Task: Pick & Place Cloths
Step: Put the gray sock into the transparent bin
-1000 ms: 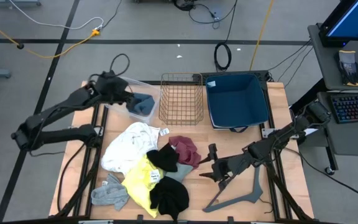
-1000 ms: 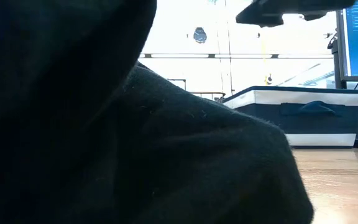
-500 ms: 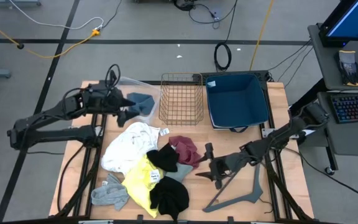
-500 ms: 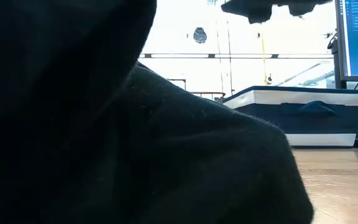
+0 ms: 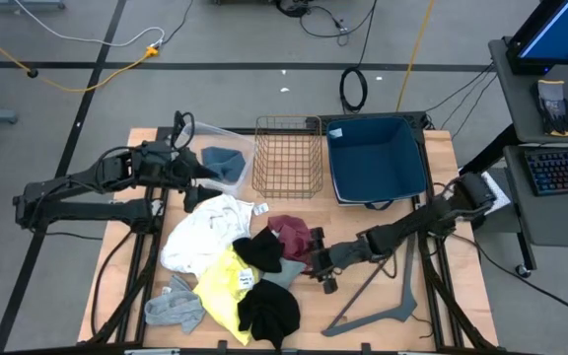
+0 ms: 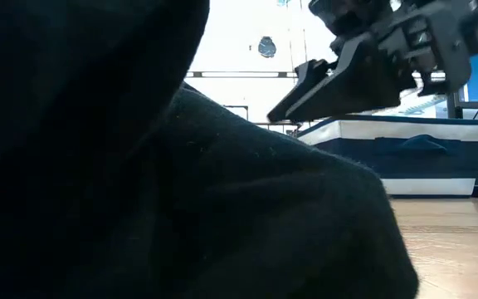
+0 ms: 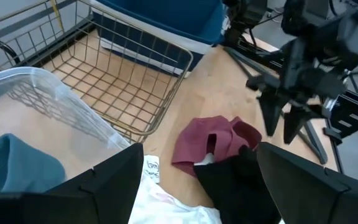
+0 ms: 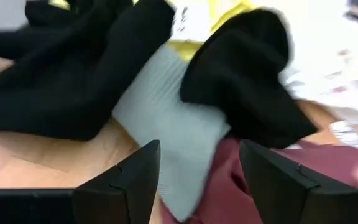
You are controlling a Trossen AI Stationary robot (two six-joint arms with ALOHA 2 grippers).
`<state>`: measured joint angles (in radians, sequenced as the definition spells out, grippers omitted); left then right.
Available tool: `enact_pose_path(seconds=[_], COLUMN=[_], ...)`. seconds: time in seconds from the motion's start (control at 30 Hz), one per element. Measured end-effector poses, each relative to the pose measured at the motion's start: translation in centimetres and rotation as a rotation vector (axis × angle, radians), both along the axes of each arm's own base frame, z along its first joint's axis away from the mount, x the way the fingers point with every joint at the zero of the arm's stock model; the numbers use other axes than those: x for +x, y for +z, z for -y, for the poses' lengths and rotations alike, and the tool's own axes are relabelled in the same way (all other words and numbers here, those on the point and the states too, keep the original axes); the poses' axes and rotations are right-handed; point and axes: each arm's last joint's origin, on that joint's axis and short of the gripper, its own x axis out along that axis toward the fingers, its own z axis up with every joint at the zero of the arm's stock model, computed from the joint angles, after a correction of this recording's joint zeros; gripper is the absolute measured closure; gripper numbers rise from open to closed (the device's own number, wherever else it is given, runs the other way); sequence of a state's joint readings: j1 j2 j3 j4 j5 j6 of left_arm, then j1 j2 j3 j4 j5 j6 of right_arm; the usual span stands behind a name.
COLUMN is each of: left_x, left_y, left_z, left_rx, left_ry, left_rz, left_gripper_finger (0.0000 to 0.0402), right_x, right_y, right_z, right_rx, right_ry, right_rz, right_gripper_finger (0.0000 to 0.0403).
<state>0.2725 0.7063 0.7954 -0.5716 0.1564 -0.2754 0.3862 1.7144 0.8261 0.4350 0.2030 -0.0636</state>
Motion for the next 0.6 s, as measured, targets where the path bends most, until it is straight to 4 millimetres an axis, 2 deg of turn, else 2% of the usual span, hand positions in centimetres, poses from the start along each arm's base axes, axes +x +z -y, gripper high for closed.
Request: enact_pose_path(seconds=[0.3,0.6], left_x=[0.1,0.1], left_y=[0.0,0.0], left_z=[0.3,0.5], left_rx=[-0.021,-0.024], left_ry=[-0.008,0.003], left_rz=[0.002,0.000], left_gripper_finger=[0.0082,0.0082], right_x=[3.6,3.6], right_y=[-2.4,-2.7], right_z=[-1.1,-1.2], right_rx=[-0.129,-0.141], right_ry=[-0.020,-0.060], right_rz=[-0.128,-0.198], right_gripper_finger=[0.0190,0.0204])
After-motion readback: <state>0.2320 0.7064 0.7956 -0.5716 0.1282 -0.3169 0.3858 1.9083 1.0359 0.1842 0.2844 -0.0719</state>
